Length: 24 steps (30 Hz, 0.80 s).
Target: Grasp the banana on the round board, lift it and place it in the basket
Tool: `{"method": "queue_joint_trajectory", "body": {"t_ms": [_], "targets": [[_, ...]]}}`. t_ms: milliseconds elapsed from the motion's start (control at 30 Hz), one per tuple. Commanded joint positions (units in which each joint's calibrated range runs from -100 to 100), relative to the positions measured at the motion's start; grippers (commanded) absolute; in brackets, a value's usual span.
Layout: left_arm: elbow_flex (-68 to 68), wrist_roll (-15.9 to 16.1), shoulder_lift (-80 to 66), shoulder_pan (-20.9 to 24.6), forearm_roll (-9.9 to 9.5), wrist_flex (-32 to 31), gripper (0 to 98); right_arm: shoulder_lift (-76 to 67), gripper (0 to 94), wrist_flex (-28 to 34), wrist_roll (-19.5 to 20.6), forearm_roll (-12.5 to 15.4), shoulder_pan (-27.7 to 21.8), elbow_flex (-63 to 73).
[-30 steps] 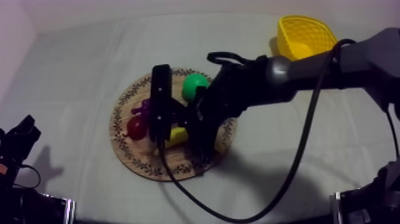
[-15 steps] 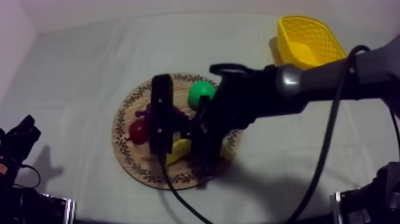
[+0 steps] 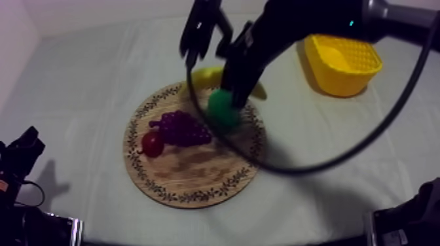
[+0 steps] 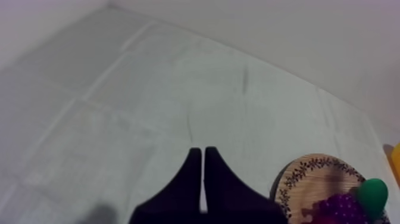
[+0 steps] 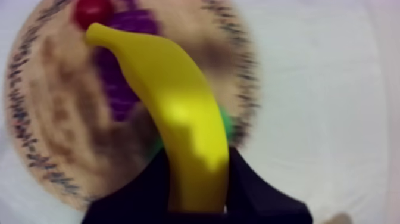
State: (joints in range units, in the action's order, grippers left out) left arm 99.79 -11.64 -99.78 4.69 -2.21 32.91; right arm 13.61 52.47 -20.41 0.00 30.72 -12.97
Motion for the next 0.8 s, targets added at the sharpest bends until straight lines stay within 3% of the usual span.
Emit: {"method": "queue_joint_trajectory", "body": {"t_ms": [0, 433, 767], "targets": [[0.0, 0.0, 0.0, 0.0, 0.03, 0.0, 0.1, 0.0, 11.8, 1.9, -0.5, -0.2, -5.1, 4.4], [0.0, 0.0, 0.0, 0.0, 0.03, 0.0, 0.1, 1.7, 13.0, 6.2, -4.5, 0.5, -23.9, 15.2], [0.0, 0.0, 0.0, 0.0, 0.03, 0.0, 0.1, 2.4, 13.3, 1.1, -5.5, -0.9, -30.9, 8.2]]}}
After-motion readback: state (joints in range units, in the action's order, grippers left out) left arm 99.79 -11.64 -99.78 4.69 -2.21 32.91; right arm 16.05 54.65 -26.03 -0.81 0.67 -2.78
